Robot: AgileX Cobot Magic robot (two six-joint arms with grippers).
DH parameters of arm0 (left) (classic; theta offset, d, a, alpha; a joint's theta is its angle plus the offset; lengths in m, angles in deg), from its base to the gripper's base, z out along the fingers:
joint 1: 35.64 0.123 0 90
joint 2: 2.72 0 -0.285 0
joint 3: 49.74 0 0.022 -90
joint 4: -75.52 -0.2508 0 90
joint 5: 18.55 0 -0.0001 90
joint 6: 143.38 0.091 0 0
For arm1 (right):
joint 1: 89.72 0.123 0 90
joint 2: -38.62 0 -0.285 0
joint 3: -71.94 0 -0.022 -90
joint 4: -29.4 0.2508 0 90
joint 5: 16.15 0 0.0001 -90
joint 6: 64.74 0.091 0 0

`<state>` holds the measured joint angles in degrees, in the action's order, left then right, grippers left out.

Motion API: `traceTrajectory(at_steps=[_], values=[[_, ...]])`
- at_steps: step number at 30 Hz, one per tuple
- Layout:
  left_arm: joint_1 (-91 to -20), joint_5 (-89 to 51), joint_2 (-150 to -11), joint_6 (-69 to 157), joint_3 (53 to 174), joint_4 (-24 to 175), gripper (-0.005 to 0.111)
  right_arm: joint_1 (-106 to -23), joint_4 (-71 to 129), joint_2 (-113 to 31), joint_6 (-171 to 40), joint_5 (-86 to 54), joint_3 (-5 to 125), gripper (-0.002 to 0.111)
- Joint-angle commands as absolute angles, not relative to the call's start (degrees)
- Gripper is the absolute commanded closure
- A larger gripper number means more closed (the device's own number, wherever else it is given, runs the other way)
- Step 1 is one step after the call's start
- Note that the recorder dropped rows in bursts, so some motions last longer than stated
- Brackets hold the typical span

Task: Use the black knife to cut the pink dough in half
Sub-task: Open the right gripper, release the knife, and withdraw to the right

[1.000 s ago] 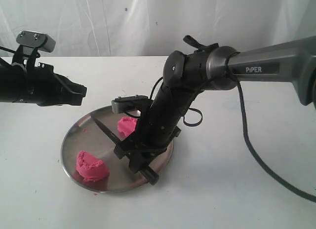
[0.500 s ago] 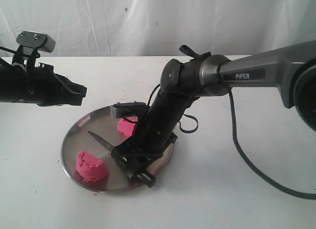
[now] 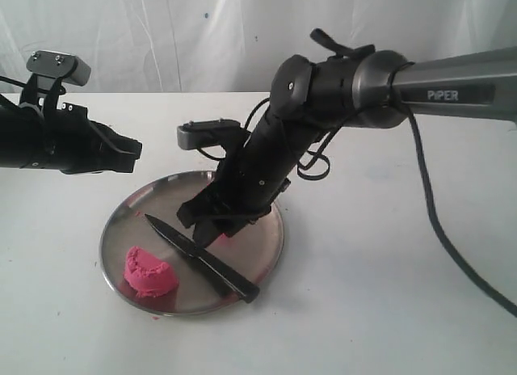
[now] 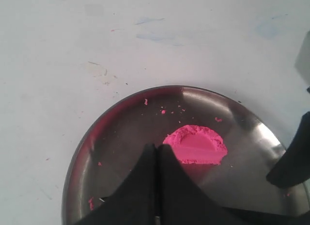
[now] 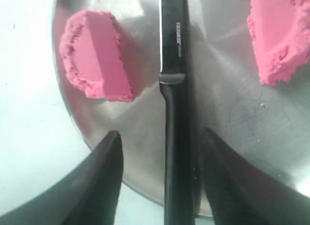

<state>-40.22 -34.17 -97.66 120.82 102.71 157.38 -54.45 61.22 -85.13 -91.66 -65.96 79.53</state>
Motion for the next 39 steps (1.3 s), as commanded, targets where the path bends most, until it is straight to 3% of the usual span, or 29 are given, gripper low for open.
traceTrajectory(at_steps=[1,7,13,21,32,39], values=[[-40.4,-33.9,-97.1,120.6,102.4,158.1,0.107,-54.9,61.0,-80.2,-91.3,-65.2,79.0,0.062],[-40.4,-33.9,-97.1,120.6,102.4,158.0,0.107,-54.8,63.5,-70.8,-91.1,-56.2,71.1,0.081],[-40.4,-33.9,-97.1,120.6,102.4,158.0,0.107,-54.8,68.8,-50.0,-93.1,-46.1,52.0,0.108],[-40.4,-33.9,-97.1,120.6,102.4,158.0,0.107,-54.8,66.5,-25.7,-93.1,-43.7,37.5,0.108],[-40.4,-33.9,-97.1,120.6,102.4,158.0,0.107,-54.8,66.8,-16.8,-92.6,-41.9,37.5,0.108],[-40.4,-33.9,-97.1,120.6,102.4,158.0,0.107,-54.8,64.9,-3.7,-91.2,-37.8,36.6,0.108]])
